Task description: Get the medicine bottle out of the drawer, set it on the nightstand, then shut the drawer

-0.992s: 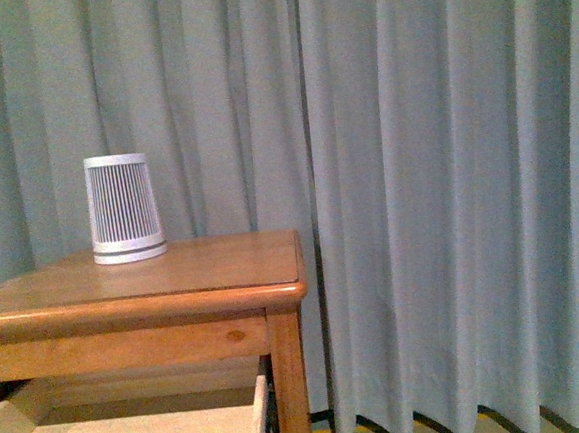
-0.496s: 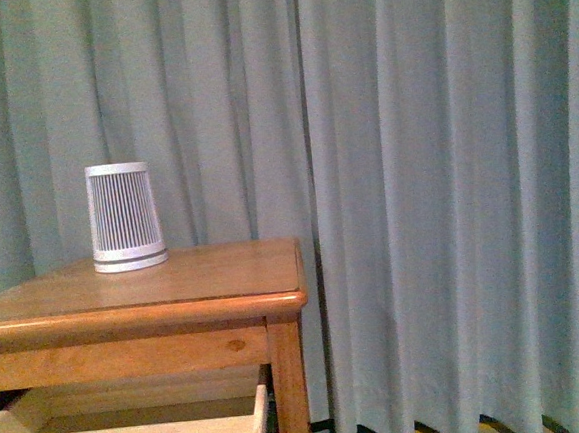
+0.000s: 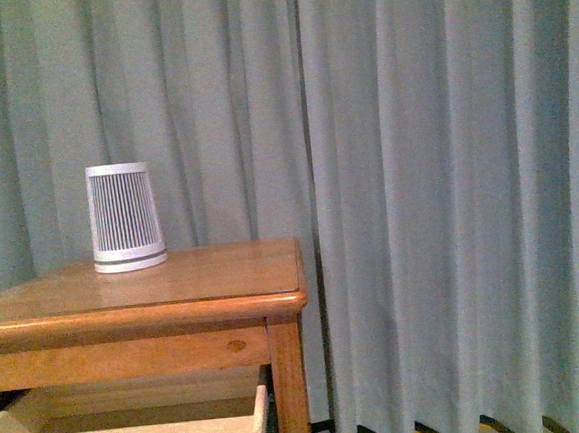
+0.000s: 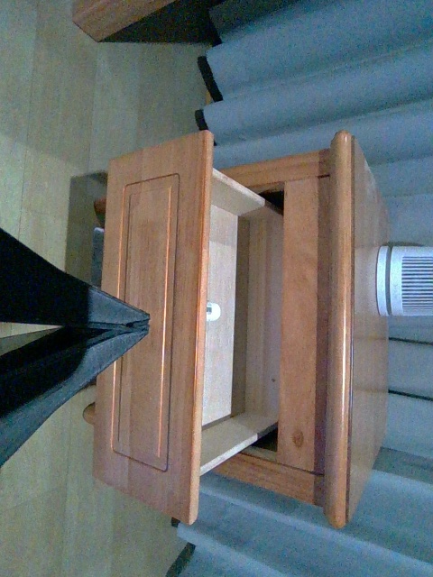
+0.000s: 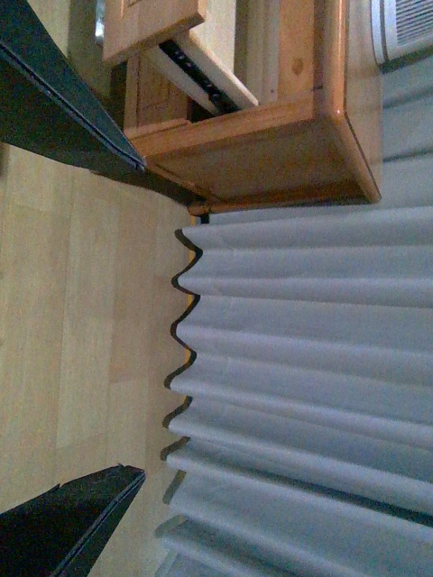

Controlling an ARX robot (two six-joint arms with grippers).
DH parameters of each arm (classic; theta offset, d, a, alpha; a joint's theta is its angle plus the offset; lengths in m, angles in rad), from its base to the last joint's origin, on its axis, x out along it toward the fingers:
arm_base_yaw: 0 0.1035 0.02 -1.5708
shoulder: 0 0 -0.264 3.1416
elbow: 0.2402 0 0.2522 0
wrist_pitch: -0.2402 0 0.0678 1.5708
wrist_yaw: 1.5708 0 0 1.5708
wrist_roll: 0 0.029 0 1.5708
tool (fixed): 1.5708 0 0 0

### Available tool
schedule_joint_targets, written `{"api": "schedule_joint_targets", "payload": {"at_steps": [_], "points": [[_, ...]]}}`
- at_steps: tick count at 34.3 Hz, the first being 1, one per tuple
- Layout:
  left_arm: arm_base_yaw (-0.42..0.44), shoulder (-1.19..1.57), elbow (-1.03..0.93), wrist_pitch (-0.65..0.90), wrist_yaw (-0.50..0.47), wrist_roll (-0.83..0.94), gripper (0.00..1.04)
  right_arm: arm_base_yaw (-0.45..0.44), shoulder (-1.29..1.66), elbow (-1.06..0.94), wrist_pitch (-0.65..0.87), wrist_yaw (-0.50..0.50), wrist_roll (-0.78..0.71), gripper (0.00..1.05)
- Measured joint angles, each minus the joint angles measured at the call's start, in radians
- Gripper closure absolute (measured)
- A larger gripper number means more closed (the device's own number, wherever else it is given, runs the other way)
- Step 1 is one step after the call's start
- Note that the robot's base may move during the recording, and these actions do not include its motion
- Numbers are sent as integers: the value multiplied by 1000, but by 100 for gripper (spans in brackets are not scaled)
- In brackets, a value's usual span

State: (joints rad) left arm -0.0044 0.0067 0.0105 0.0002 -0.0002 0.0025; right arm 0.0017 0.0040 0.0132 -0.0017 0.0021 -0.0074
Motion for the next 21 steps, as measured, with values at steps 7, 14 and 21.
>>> {"api": "schedule_joint_targets", "payload": {"at_steps": [7,14,21], "points": [[0,0,0,0,0,0,91,0,0,0,0,0,0,7],[0,0,0,0,0,0,58,0,0,0,0,0,0,7],[0,0,0,0,1,0,13,0,0,0,0,1,0,7]]}}
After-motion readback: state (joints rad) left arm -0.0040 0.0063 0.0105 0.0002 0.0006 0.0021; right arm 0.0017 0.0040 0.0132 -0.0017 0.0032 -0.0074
